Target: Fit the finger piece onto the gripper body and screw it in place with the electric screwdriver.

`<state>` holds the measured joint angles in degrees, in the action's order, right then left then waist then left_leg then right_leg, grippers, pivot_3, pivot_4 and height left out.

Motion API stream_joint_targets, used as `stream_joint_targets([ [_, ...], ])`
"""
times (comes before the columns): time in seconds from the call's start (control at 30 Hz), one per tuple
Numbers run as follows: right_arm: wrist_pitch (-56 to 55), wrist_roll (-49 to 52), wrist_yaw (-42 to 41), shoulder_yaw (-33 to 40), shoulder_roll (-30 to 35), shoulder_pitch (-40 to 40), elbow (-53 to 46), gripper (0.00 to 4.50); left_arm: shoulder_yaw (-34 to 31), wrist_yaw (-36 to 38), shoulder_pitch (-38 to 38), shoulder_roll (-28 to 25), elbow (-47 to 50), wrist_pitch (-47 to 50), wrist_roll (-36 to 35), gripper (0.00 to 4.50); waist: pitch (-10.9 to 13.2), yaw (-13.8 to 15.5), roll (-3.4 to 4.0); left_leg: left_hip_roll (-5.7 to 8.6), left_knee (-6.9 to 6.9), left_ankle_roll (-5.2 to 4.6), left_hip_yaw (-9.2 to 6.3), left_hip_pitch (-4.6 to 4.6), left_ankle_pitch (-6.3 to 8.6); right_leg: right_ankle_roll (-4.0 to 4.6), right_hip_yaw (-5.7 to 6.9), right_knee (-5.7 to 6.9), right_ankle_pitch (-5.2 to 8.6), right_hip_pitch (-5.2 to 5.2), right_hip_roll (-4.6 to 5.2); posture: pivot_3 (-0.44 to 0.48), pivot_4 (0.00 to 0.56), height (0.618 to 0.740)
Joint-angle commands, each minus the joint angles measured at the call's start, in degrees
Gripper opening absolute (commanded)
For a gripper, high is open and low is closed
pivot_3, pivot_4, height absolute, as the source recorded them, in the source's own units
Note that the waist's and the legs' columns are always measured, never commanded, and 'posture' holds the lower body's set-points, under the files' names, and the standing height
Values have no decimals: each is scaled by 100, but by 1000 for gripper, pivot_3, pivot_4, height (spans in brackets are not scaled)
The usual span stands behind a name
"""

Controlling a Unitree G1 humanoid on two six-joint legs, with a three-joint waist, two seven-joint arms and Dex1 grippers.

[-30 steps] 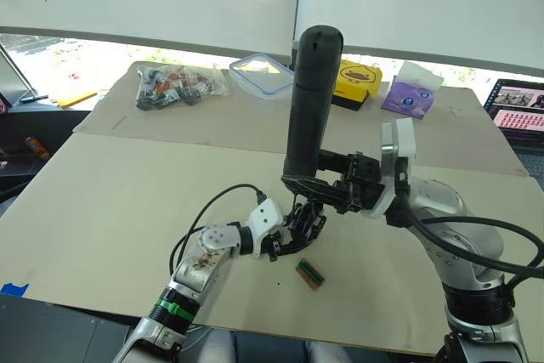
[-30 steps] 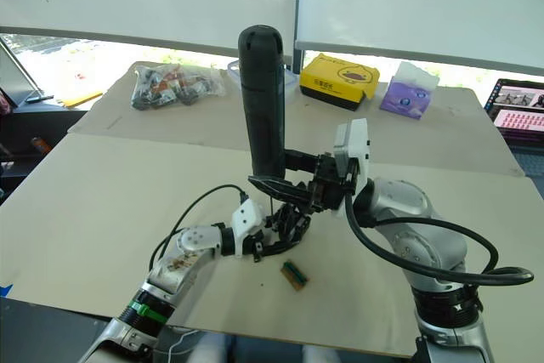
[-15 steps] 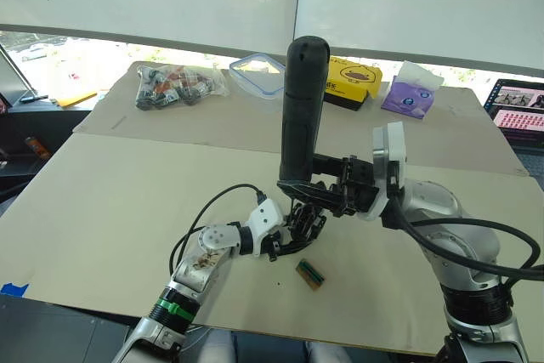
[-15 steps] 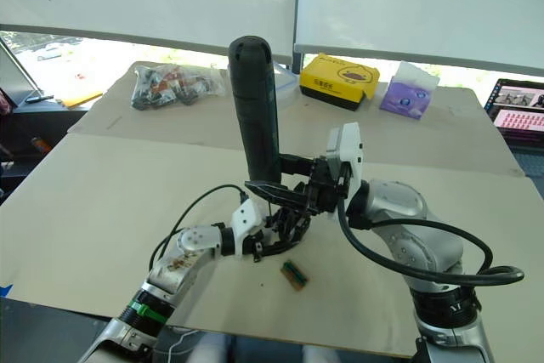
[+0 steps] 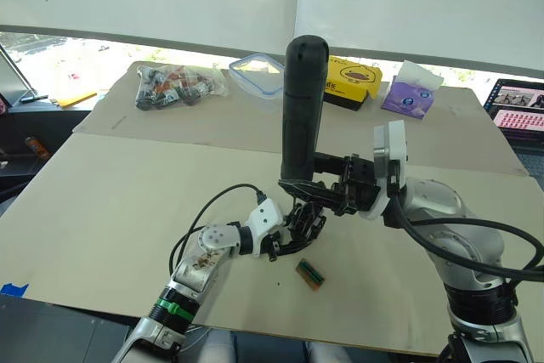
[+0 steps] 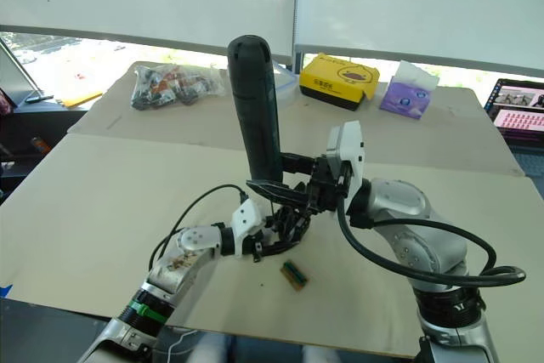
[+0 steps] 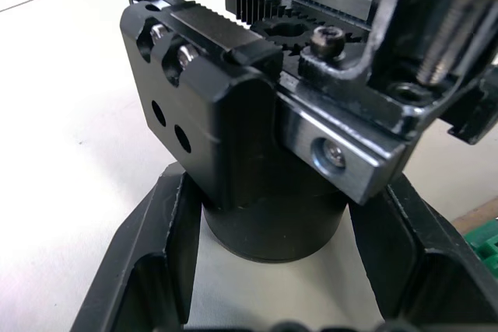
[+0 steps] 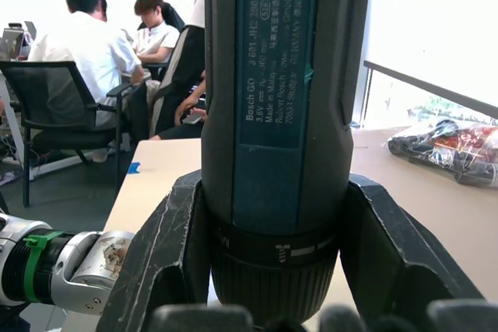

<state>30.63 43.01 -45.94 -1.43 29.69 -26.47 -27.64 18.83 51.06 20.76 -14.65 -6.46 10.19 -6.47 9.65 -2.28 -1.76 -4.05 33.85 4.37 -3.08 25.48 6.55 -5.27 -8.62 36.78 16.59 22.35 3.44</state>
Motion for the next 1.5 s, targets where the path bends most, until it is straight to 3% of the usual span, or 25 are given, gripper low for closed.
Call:
stream_joint_targets([
  [0.03,-90,123,20,211,17,-197,-288,1903,279,148,-131,-49,-183,205,105,2257,0,0,0,0,0,0,0,0,0,0,0,0,0,0,0,0,150,740],
  [1.5,42,49,65,76,-34,-298,-346,1903,305,148,-154,-69,-182,244,100,2257,0,-2,0,0,-1,0,0,0,0,1,0,-1,1,1,0,0,150,740],
])
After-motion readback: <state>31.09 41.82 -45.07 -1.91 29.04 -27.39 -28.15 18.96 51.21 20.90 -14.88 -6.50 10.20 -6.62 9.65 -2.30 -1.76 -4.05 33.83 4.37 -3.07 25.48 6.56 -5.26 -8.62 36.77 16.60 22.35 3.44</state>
